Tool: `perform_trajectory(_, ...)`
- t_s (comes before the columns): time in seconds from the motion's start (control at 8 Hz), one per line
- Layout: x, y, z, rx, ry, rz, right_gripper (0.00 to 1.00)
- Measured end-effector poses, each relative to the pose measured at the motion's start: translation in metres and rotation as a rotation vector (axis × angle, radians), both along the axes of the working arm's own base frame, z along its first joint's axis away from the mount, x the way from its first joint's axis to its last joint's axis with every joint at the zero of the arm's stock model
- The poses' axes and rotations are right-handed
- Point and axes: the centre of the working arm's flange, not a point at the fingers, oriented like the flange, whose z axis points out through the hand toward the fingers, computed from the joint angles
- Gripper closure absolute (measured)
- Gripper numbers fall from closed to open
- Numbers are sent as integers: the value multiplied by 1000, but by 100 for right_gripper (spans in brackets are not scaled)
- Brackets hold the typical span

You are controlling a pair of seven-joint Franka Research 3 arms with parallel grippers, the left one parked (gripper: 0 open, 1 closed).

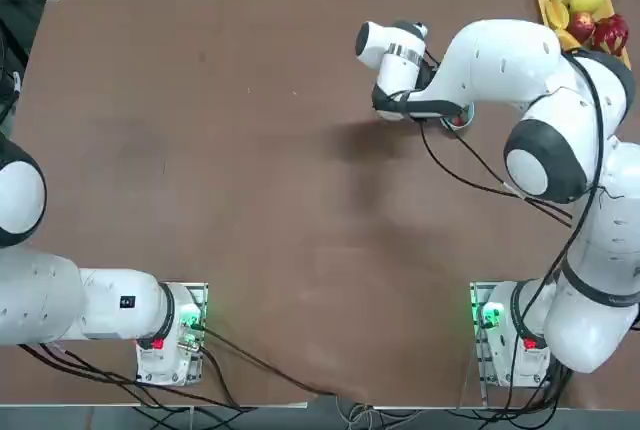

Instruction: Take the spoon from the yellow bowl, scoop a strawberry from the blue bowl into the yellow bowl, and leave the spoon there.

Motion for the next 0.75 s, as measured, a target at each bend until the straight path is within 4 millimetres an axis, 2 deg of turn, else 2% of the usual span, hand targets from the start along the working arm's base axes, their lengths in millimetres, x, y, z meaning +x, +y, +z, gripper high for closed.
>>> perform_trajectory(0.75,-21,20,-32,-150,-19,103,90)
